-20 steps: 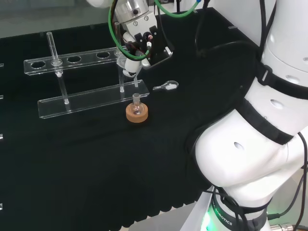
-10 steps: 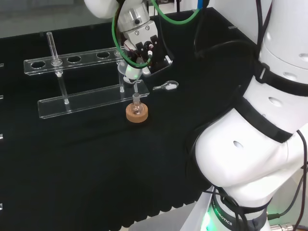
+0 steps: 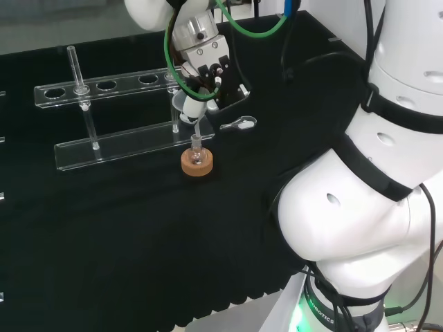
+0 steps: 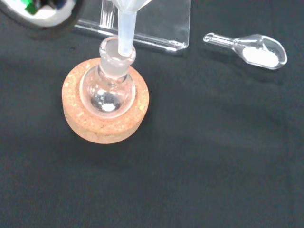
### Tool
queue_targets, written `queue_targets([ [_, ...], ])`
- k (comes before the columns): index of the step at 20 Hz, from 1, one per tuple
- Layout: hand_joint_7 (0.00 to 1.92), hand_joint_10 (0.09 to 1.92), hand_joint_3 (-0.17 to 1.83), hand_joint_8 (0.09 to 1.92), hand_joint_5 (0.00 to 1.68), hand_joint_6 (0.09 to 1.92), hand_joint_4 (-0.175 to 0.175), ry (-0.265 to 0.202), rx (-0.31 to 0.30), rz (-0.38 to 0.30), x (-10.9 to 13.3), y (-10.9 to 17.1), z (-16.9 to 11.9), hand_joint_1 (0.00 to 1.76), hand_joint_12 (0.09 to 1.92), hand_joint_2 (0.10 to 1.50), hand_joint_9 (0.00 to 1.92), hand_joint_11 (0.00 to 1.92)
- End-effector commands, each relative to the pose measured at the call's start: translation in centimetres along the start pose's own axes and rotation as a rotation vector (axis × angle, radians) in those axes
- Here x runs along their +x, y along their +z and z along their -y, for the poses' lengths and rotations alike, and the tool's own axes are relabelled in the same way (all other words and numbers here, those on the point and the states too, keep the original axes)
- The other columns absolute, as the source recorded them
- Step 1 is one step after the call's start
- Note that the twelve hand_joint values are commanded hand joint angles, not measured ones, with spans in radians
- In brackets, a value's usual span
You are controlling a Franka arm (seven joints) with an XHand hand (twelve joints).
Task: Place the funnel on the round-bottom flask.
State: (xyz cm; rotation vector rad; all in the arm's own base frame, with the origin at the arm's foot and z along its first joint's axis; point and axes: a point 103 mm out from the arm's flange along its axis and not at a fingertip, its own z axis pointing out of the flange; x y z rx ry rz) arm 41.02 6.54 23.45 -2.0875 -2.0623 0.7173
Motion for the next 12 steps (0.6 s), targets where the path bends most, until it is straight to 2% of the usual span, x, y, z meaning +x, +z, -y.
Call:
queue_targets([
  [1, 0.56, 0.55, 0.57, 0.75, 0.62, 0.88, -0.027, -0.012, 0.013, -0.012, 0.4, 0.9, -0.8, 0.77, 1.38, 0.75, 0.88, 0.37],
  [7, 0.56, 0.56, 0.57, 0.76, 0.62, 0.88, -0.027, -0.013, 0.017, -0.022, 0.2, 1.2, -1.0, 0.77, 1.38, 0.75, 0.88, 0.37],
  [12, 0.56, 0.56, 0.57, 0.76, 0.62, 0.88, -0.027, -0.020, 0.039, -0.013, 1.0, 2.2, -2.1, 0.77, 1.38, 0.75, 0.88, 0.37],
])
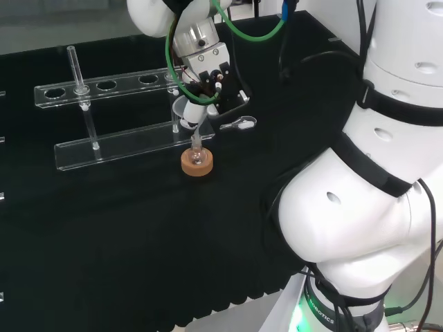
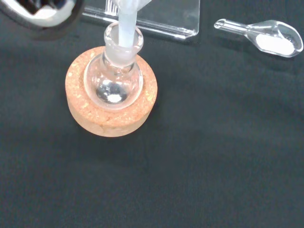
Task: Place the funnel on the round-bottom flask.
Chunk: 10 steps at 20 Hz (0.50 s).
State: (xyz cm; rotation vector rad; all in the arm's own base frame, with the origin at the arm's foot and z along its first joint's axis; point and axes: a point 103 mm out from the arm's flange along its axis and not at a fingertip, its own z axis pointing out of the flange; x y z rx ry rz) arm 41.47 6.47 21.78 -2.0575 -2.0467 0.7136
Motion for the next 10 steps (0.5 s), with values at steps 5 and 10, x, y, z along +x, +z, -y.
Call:
queue_targets([
  [5, 0.56, 0.56, 0.57, 0.76, 0.62, 0.88, -0.028, -0.012, 0.025, -0.002, 0.32, 1.31, -1.30, 0.77, 1.38, 0.75, 0.88, 0.37],
  [10, 0.56, 0.56, 0.57, 0.76, 0.62, 0.88, -0.029, -0.015, 0.033, -0.003, 0.26, 1.64, -1.50, 0.77, 1.38, 0.75, 0.88, 0.36],
])
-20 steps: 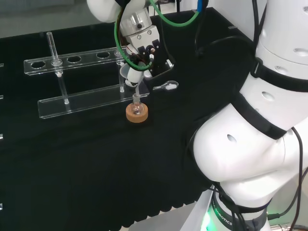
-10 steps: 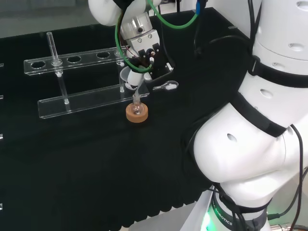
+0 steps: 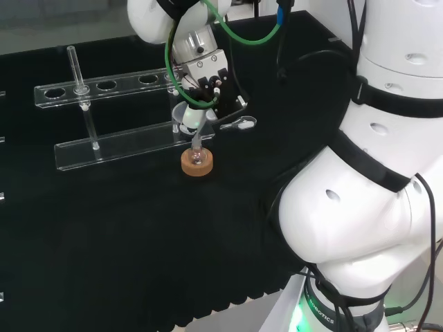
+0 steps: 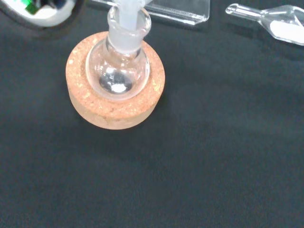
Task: Place the funnel on the round-bottom flask.
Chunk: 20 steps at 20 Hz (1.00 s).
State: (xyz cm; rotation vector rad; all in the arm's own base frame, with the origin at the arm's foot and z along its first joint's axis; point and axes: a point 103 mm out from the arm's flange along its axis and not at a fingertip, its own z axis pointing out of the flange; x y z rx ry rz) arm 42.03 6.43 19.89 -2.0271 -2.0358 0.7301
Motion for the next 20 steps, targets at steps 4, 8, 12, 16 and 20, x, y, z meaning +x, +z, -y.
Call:
queue_targets([
  [4, 0.56, 0.56, 0.57, 0.76, 0.62, 0.88, -0.030, -0.035, 0.000, 0.015, -0.18, 0.48, -0.38, 0.77, 1.38, 0.75, 0.87, 0.36],
  [8, 0.55, 0.56, 0.57, 0.76, 0.61, 0.87, -0.034, -0.063, 0.005, 0.015, -0.19, 0.74, -0.64, 0.77, 1.38, 0.75, 0.87, 0.36],
  [12, 0.49, 0.57, 0.57, 0.77, 0.44, 0.77, -0.058, -0.071, 0.011, 0.024, -0.30, 0.83, -0.66, 0.75, 1.38, 0.73, 0.83, 0.34],
  [16, 0.45, 0.60, 0.57, 0.79, 0.37, 0.68, -0.066, -0.077, 0.013, 0.023, -0.47, 0.83, -0.66, 0.74, 1.39, 0.72, 0.80, 0.33],
  [20, 0.42, 0.62, 0.57, 0.80, 0.35, 0.61, -0.069, -0.070, 0.013, 0.017, -0.51, 0.96, -0.57, 0.73, 1.39, 0.71, 0.78, 0.31],
])
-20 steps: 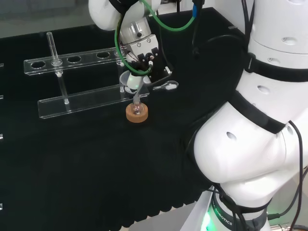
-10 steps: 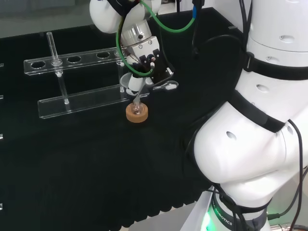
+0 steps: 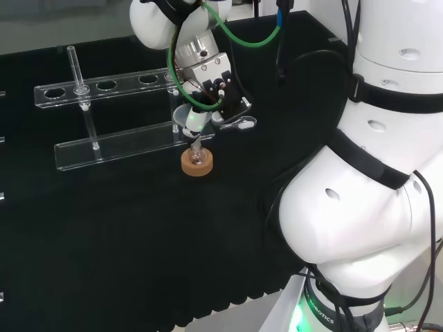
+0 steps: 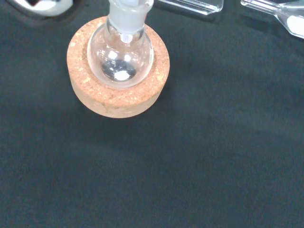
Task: Place the funnel on the round-bottom flask.
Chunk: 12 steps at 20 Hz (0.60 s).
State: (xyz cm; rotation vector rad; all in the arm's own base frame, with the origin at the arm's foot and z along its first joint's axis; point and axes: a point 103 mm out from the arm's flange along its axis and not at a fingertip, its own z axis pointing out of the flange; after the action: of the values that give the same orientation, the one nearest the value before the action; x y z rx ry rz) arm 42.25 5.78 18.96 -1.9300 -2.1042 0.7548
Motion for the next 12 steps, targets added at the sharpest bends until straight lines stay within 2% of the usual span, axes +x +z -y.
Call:
queue_targets([
  [1, 0.41, 0.62, 0.57, 0.80, 0.35, 0.61, -0.070, 0.008, -0.001, -0.012, -0.05, 0.14, 0.09, 0.73, 1.39, 0.71, 0.78, 0.31],
  [12, 0.39, 0.63, 0.56, 0.80, 0.35, 0.54, -0.069, 0.001, 0.007, 0.021, -0.02, 0.67, 0.90, 0.72, 1.40, 0.69, 0.75, 0.29],
])
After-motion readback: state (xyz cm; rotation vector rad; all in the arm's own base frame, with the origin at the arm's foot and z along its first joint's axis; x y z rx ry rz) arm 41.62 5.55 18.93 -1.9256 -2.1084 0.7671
